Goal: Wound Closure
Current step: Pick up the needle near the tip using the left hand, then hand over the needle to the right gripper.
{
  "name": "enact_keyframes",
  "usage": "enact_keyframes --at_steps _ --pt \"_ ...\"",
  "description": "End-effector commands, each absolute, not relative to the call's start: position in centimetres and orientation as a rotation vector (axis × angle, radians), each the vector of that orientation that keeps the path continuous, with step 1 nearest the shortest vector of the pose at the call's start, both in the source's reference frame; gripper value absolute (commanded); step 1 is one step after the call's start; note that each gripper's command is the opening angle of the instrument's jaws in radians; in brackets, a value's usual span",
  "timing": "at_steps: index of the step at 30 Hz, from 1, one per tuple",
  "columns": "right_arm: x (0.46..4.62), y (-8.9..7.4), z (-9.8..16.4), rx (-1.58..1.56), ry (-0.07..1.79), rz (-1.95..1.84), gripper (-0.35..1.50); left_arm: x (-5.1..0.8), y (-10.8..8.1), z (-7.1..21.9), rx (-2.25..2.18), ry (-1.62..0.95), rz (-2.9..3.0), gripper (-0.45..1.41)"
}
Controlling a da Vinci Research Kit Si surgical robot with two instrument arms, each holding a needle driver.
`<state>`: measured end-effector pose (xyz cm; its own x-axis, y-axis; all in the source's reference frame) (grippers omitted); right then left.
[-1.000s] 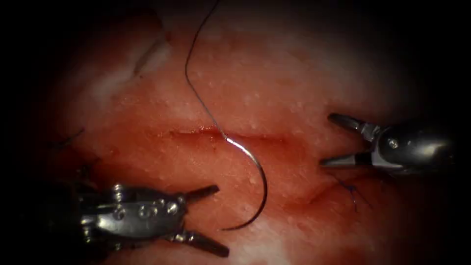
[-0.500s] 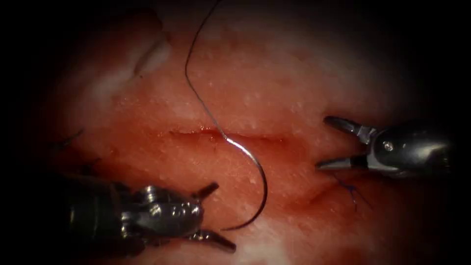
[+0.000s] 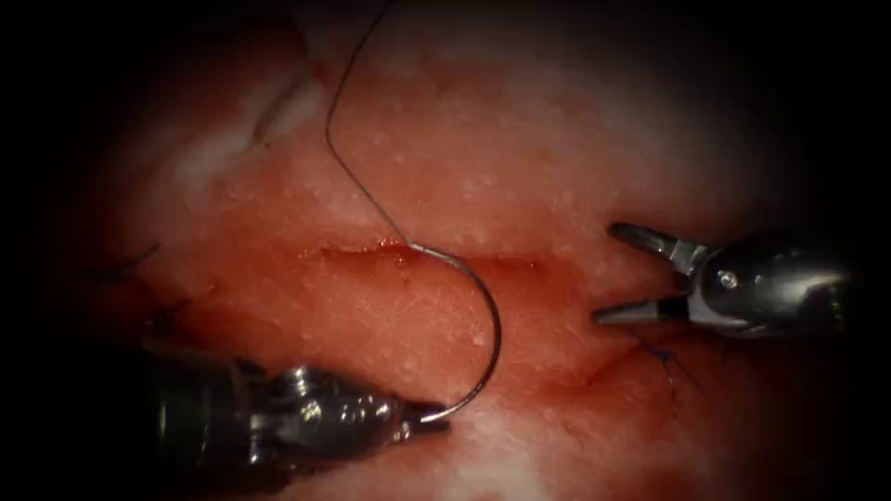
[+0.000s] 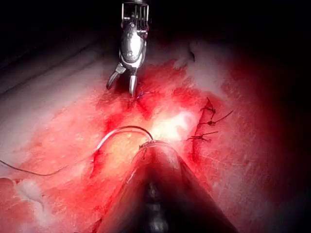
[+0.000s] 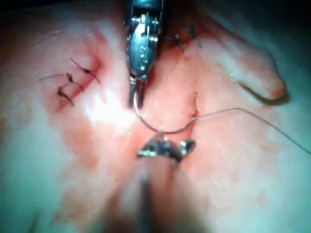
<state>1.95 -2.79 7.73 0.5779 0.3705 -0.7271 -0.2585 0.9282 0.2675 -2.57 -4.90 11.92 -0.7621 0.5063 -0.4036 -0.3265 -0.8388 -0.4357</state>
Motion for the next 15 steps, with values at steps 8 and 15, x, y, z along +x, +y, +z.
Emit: enact_keyframes --at_steps 8,15 --pt "2.17 -2.83 7.75 0.147 0.873 0.385 1.18 -2.60 -4.94 11.90 -0.757 -0.383 2.669 -0.45" --pt "2.38 -2.72 7.73 0.257 0.777 0.578 1.18 -2.50 -4.82 11.80 -0.682 -0.178 2.745 -0.45"
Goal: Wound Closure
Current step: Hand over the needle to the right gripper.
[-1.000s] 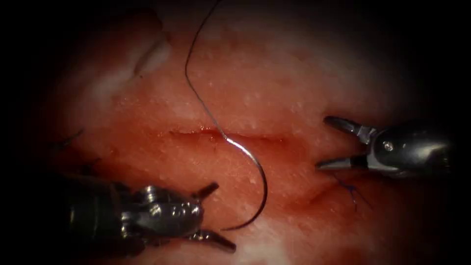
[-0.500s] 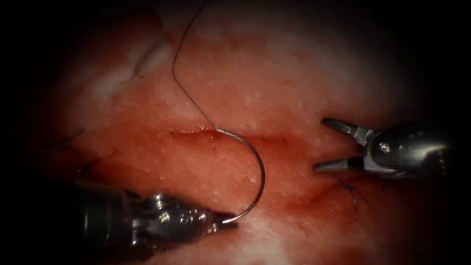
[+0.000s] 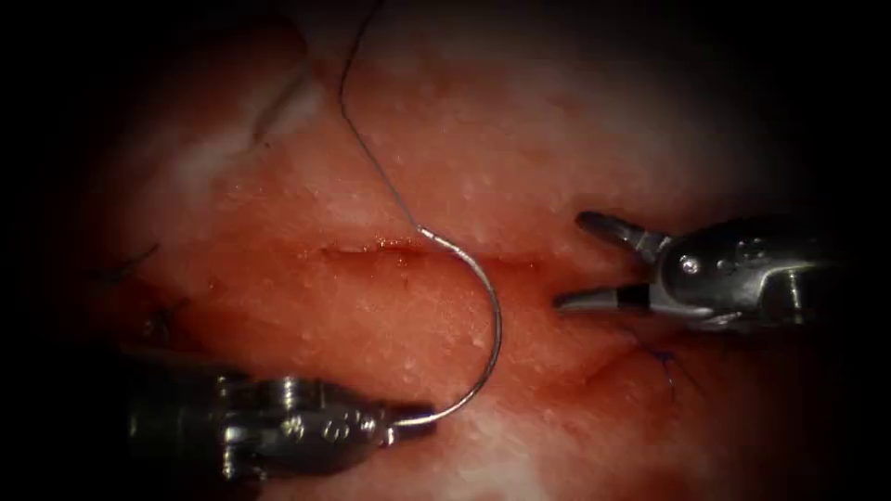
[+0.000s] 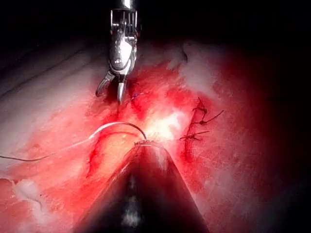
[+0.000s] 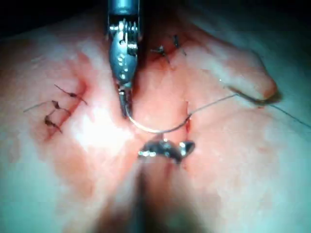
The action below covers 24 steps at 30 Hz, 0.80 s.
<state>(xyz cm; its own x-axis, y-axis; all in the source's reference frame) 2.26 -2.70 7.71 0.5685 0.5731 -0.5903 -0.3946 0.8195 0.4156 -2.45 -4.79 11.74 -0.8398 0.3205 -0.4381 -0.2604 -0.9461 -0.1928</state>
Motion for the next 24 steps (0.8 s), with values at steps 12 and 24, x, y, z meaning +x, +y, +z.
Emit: enact_keyframes --at_steps 12,24 --pt "2.83 -2.59 7.49 0.336 0.645 0.715 1.18 -2.42 -4.75 11.80 -0.543 0.028 2.826 -0.45" --pt "3.38 -2.63 7.75 0.317 0.493 0.732 1.18 -2.40 -4.76 11.75 -0.497 0.064 2.856 -0.45"
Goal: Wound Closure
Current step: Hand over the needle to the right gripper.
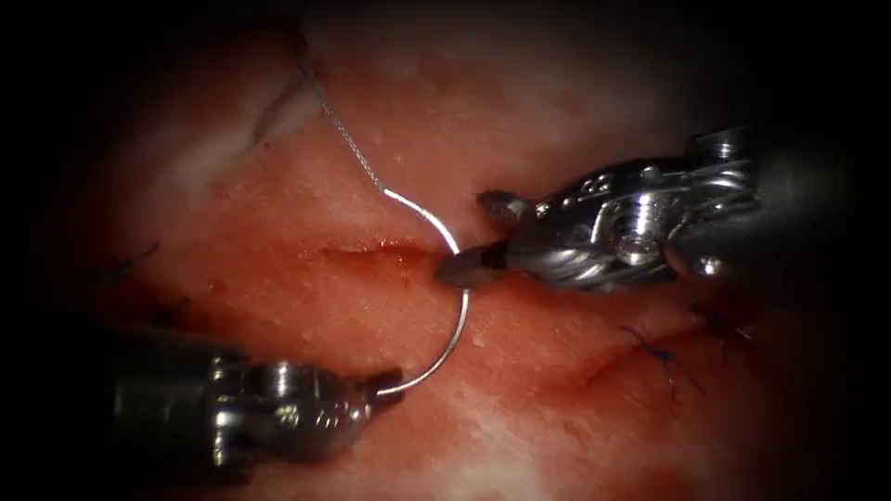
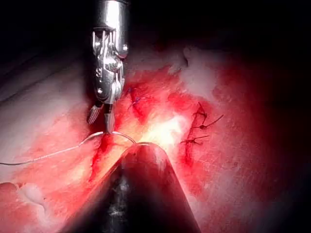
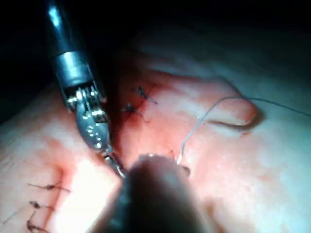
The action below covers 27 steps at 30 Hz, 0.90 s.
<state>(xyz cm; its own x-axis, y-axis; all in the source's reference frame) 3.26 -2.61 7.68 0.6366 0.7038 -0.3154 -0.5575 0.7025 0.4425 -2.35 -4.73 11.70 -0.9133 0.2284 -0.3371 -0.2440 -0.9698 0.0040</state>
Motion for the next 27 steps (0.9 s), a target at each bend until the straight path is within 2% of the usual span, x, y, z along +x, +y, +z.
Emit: enact_keyframes --at_steps 1,9,11,12,13,15,16,18,19,20,21,22,24,27 --pt "3.44 -2.64 7.79 0.318 0.473 0.729 1.18 -2.40 -4.76 11.75 -0.496 0.064 2.855 -0.45" --pt "3.65 -2.66 7.97 0.305 0.409 0.721 1.16 -2.39 -4.76 11.74 -0.488 0.066 2.855 -0.45" --pt "3.65 -2.65 7.97 0.290 0.406 0.725 0.96 -2.39 -4.76 11.74 -0.486 0.068 2.859 -0.45" --pt "3.65 -2.65 7.97 0.290 0.406 0.725 0.96 -2.39 -4.76 11.74 -0.486 0.068 2.859 -0.45" --pt "3.64 -2.65 7.98 0.284 0.404 0.726 0.78 -2.39 -4.76 11.73 -0.485 0.068 2.858 -0.45" --pt "3.63 -2.64 7.98 0.242 0.402 0.706 -0.05 -2.39 -4.76 11.73 -0.483 0.068 2.857 -0.45" --pt "3.62 -2.64 7.98 0.206 0.403 0.692 -0.35 -2.39 -4.75 11.73 -0.482 0.068 2.856 -0.45" --pt "3.60 -2.62 7.98 0.176 0.408 0.674 -0.35 -2.39 -4.74 11.72 -0.481 0.067 2.855 -0.45" --pt "3.59 -2.58 7.98 0.163 0.424 0.663 -0.35 -2.38 -4.74 11.71 -0.485 0.056 2.852 -0.15" --pt "3.59 -2.58 7.98 0.163 0.424 0.663 -0.35 -2.38 -4.74 11.71 -0.485 0.056 2.852 -0.15" --pt "3.58 -2.57 7.98 0.159 0.429 0.655 -0.35 -2.38 -4.71 11.70 -0.523 0.000 2.841 0.41" --pt "3.56 -2.53 7.98 0.145 0.450 0.652 -0.35 -2.37 -4.65 11.66 -0.575 -0.100 2.790 0.79" --pt "3.51 -2.46 7.95 0.136 0.496 0.637 -0.35 -2.33 -4.56 11.55 -0.663 -0.205 2.680 1.03" --pt "3.47 -2.41 7.92 0.139 0.534 0.639 -0.35 -2.30 -4.48 11.47 -0.718 -0.265 2.594 1.03"
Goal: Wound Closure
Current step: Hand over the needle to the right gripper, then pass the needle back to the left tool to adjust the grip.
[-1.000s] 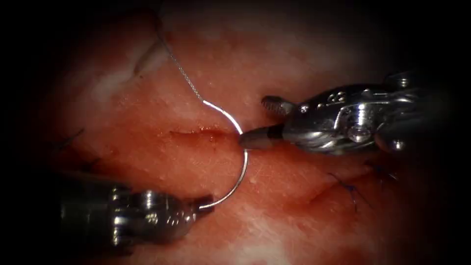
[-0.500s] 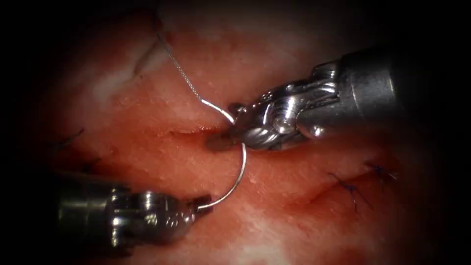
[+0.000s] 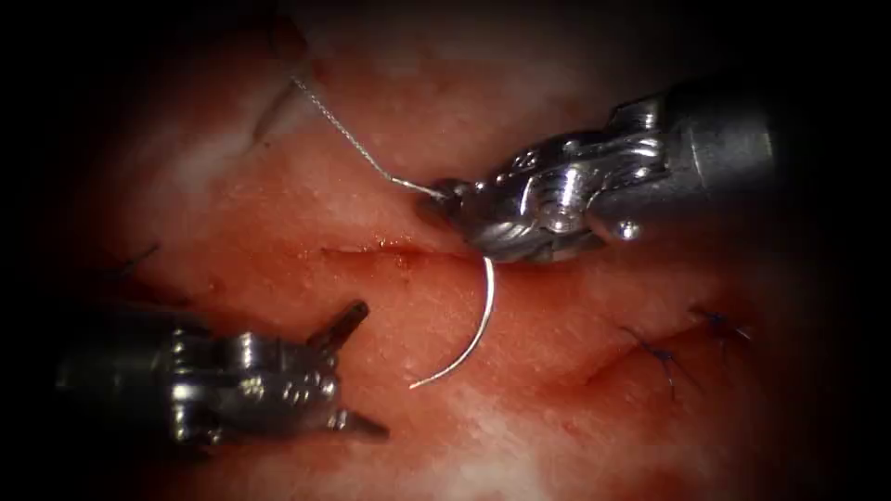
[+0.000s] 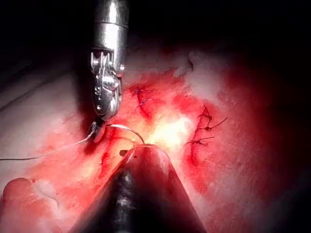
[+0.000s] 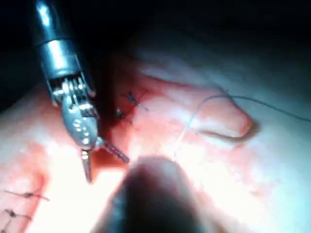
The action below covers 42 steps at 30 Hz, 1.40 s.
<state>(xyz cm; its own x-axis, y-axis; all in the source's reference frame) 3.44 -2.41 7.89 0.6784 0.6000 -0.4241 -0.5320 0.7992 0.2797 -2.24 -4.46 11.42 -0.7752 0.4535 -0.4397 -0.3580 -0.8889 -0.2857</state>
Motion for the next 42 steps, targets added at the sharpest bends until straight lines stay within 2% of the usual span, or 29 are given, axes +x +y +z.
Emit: enact_keyframes --at_steps 1,2,3,4,5,11,20,32,42 --pt "3.44 -2.38 7.90 0.139 0.553 0.634 -0.35 -2.28 -4.45 11.43 -0.737 -0.287 2.555 0.98" --pt "3.36 -2.32 7.87 0.137 0.613 0.614 -0.35 -2.25 -4.38 11.35 -0.797 -0.376 2.483 1.06" --pt "3.36 -2.32 7.87 0.137 0.613 0.614 -0.35 -2.25 -4.38 11.35 -0.797 -0.376 2.483 1.06" --pt "3.27 -2.24 7.85 0.156 0.709 0.613 -0.35 -2.21 -4.34 11.29 -0.854 -0.485 2.404 1.09" --pt "3.27 -2.24 7.85 0.156 0.709 0.613 -0.35 -2.21 -4.34 11.29 -0.854 -0.485 2.404 1.09" --pt "3.02 -2.03 7.79 0.263 1.018 0.564 -0.35 -2.12 -4.20 11.22 -0.966 -0.678 2.174 1.08" --pt "3.05 -2.06 7.78 0.372 1.271 0.406 -0.35 -2.09 -3.97 11.44 -1.056 -0.804 1.947 1.06" --pt "3.10 -2.15 7.80 0.360 1.457 0.315 -0.35 -2.47 -3.62 11.68 -1.144 -0.857 1.774 1.01" --pt "3.11 -2.08 7.70 0.230 1.556 0.249 -0.35 -2.47 -3.59 11.76 -1.226 -0.933 1.574 0.94"
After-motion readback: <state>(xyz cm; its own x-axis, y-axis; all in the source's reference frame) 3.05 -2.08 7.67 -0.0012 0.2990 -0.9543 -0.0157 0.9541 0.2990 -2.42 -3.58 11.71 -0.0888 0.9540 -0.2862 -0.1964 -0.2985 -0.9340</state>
